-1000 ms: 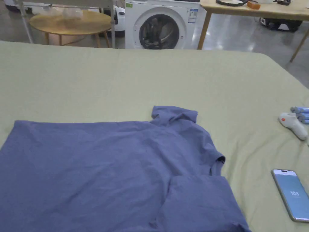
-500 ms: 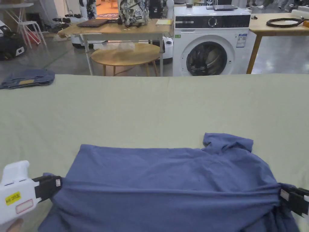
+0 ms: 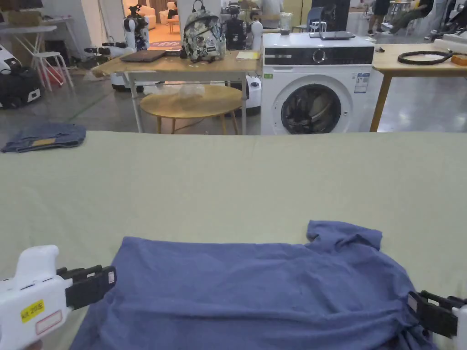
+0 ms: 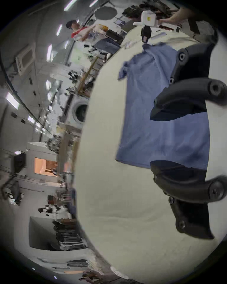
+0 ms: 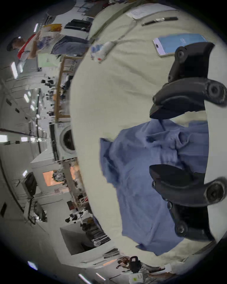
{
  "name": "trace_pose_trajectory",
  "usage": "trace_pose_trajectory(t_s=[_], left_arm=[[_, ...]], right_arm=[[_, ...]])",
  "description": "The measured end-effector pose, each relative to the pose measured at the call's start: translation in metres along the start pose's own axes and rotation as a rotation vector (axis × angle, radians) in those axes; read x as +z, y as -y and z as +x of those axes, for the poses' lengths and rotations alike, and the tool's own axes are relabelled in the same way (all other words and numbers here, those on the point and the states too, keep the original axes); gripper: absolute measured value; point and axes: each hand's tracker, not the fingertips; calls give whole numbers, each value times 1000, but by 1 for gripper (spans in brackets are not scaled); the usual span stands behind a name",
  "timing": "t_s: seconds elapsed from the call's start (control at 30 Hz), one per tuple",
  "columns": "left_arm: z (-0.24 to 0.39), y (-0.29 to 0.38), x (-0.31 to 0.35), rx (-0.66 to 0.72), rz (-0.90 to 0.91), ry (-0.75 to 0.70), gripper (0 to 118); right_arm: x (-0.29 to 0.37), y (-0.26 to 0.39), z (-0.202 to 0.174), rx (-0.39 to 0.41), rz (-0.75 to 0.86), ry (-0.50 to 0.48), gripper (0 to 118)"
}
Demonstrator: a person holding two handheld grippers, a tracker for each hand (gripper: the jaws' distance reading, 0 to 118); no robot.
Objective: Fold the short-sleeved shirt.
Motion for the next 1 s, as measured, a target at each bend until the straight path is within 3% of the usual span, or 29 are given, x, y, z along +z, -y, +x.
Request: trace_pose_trajectory(t_s=[0.07,0.1,0.17,0.4,0.57,0.6,0.67,0.7,0.83,0.93,1.0], left_arm=[[36,-4,50,-11,115,42,51],[45,-5,66,-18,153,49,40],[68,-6,101,-63,219,54,0],[122,26,158,-114,235,62,0],[97,34,143,-121,126,24,0],[91,34,139,-107,114,24,3],[69,30,122,-55,50,-61,39],[56,31,111,-40,12,-70,45],[-2,51,55,99,-80,-98,45],[-27,68,7,123,-186,-107,45],[-36,81,-25,139,-298,-139,37]], right_arm=[[31,-5,-9,34,38,-29,36],[44,-5,-13,45,60,-46,16],[70,-1,-29,58,81,-39,3],[116,36,-57,116,156,-102,0],[135,41,-68,98,148,-121,0],[137,41,-68,92,149,-128,0],[137,44,-63,82,155,-124,0],[138,44,-62,78,154,-122,0],[137,53,-51,33,121,-132,0],[134,61,-45,26,82,-102,0],[135,64,-40,19,68,-93,0]])
